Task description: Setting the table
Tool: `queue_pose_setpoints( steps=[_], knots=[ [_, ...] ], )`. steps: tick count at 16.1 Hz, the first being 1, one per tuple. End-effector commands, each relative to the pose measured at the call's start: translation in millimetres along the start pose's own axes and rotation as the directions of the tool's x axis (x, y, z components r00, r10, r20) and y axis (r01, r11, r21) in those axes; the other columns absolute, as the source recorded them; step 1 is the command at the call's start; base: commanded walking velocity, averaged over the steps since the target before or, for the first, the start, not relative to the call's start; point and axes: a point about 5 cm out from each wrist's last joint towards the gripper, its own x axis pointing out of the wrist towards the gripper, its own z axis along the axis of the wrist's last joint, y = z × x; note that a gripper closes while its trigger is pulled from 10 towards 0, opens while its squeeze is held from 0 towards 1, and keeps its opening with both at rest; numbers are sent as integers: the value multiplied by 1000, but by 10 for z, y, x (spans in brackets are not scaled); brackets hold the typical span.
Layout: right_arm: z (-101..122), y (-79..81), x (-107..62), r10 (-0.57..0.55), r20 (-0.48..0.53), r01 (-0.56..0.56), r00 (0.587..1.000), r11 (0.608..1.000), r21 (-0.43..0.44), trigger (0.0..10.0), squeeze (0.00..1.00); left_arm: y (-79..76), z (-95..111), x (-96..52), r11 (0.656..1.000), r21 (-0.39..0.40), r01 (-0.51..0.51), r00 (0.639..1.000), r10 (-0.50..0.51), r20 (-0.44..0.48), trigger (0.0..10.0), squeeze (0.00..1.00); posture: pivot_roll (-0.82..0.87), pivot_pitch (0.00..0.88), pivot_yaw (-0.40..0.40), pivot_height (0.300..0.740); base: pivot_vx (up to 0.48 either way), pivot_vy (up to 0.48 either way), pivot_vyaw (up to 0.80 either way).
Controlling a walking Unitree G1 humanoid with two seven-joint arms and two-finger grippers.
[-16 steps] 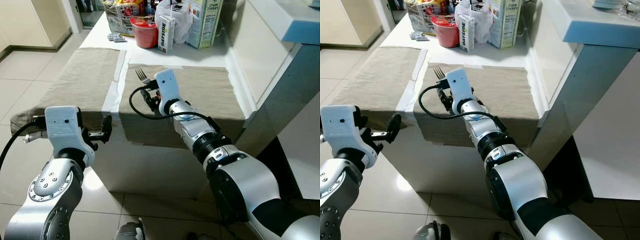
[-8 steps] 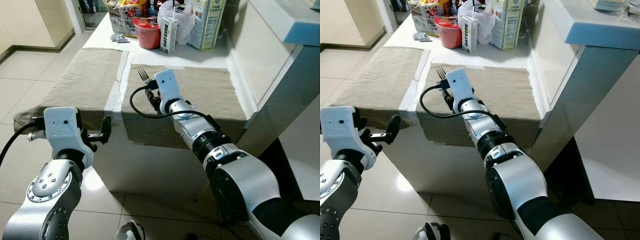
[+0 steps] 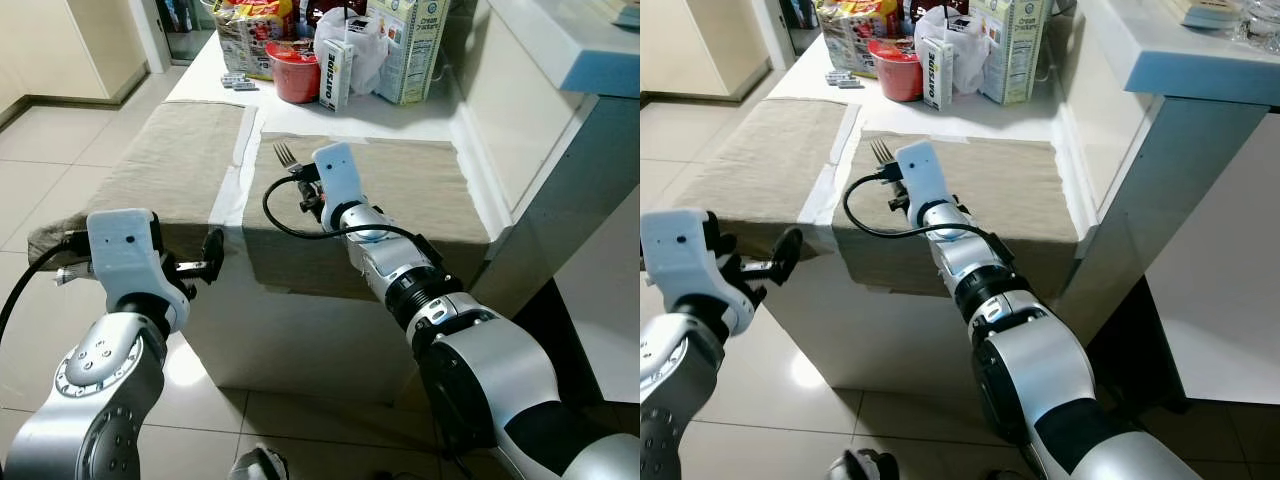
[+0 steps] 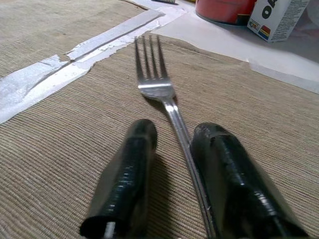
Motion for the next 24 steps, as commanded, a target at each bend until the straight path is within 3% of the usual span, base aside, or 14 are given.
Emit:
queue_pose_setpoints(
  steps=[1,5,7,10,13,16,17,20,22,24],
  knots=[
    [-460,67,-79,30,-183,-22,983,999,49,0,0,-6,-27,22,1000,-6,2,1000,-2,-21,10000,0,203,95,21,740,0,0,0],
    [-423,61,-75,27,-139,-20,990,999,50,0,0,-31,-28,67,1000,-11,14,1000,-15,-24,10000,0,182,96,22,740,0,0,0],
    [-80,8,-28,-8,46,6,999,999,34,0,0,-46,-33,93,1000,-13,18,999,-19,-26,10000,0,164,94,25,740,0,0,0],
    [283,-24,-27,-22,236,21,971,1000,9,0,0,-69,-39,125,1000,-12,29,999,-29,-25,10000,0,147,91,24,740,0,0,0],
    [511,-74,-51,-40,348,33,937,999,27,0,0,-91,-29,152,999,-13,38,999,-38,-18,10000,0,138,89,24,740,0,0,0],
    [550,-64,-48,-39,360,35,932,999,18,0,0,-99,-30,166,999,-14,40,999,-40,-17,10000,0,134,86,23,740,0,0,0],
    [509,-69,-40,-48,338,47,940,999,8,10000,0,-98,-19,176,999,10,31,1000,-31,-4,10000,0,136,85,23,740,0,0,0],
    [566,-197,-60,-124,371,124,920,992,24,10000,0,-108,17,170,995,94,27,998,-32,56,10000,0,135,78,21,740,0,0,0],
    [686,-296,-97,-175,435,174,883,984,43,10000,0,-97,-5,166,994,109,25,997,-33,65,10000,0,131,73,19,740,0,0,0],
    [702,-291,-99,-156,442,159,884,987,31,10000,0,-107,-32,175,993,111,26,997,-33,64,10000,0,122,68,20,740,0,0,0]
  ],
)
